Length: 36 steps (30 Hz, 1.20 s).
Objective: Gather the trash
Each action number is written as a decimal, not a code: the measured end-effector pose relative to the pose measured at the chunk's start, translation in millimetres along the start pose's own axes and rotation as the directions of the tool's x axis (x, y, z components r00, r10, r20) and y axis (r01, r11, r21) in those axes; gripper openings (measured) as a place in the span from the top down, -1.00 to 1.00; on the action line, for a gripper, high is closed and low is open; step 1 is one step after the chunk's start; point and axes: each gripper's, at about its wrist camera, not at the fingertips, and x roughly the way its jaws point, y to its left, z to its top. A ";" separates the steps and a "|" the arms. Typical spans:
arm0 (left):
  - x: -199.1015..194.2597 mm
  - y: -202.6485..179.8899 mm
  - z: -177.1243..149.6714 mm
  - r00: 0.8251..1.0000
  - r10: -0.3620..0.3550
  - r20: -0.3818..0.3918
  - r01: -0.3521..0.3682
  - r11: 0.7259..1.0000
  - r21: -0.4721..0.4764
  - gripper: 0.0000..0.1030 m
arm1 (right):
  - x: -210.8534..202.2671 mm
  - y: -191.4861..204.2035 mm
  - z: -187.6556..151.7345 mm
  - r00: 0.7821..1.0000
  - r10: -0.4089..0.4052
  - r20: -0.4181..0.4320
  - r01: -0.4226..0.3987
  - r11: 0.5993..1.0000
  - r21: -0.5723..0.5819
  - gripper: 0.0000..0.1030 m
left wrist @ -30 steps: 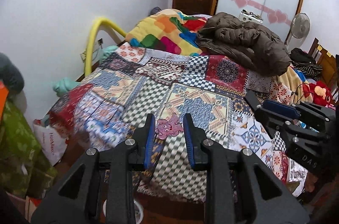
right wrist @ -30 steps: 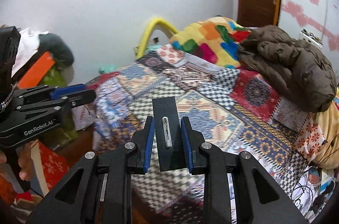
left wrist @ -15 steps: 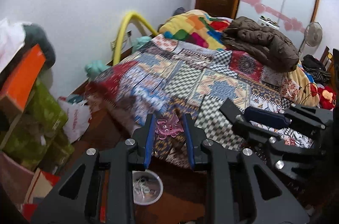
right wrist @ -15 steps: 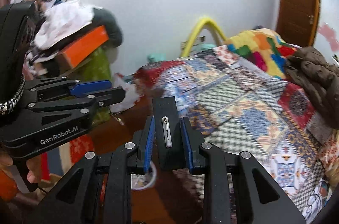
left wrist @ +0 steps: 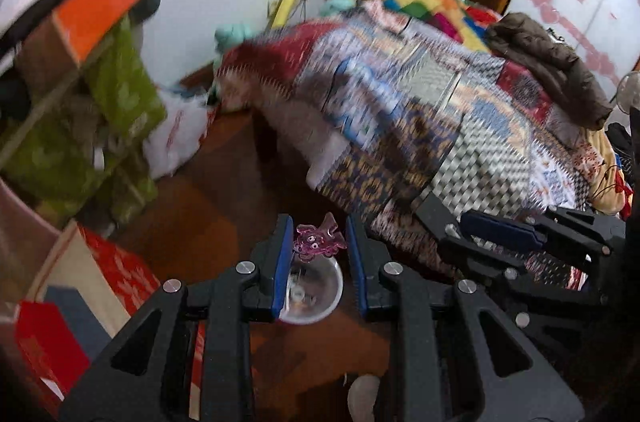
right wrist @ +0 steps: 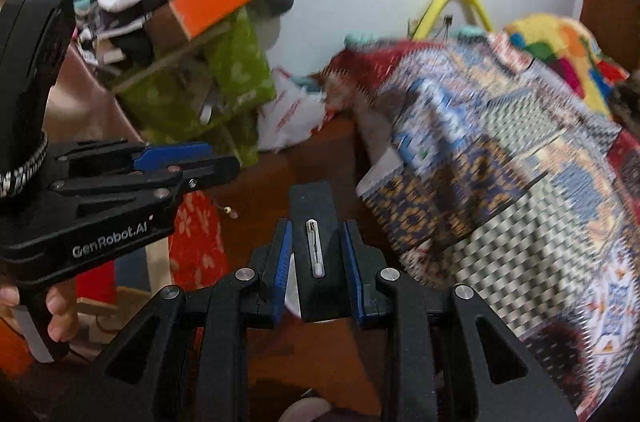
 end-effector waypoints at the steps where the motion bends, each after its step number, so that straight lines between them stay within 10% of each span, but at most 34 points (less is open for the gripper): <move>1: 5.1 3.4 -4.3 1.000 0.000 -0.012 0.000 1.000 -0.005 0.49 | 7.8 2.2 -1.8 1.000 0.001 -0.016 -0.001 1.000 0.001 0.55; 17: 133.3 40.5 -61.4 0.956 -0.093 -0.278 0.043 0.982 -0.182 0.49 | 135.9 -3.5 -40.8 0.949 0.059 -0.310 -0.031 0.995 0.095 0.55; 29: 165.7 53.1 -55.1 0.923 -0.169 -0.346 0.071 0.958 -0.278 0.49 | 166.9 -17.0 -34.6 0.923 0.116 -0.366 -0.059 0.985 0.162 0.52; 36: 138.0 55.1 -46.2 0.947 -0.115 -0.299 0.036 0.966 -0.257 0.49 | 153.1 -21.1 -34.6 0.929 0.081 -0.361 -0.030 0.989 0.145 0.39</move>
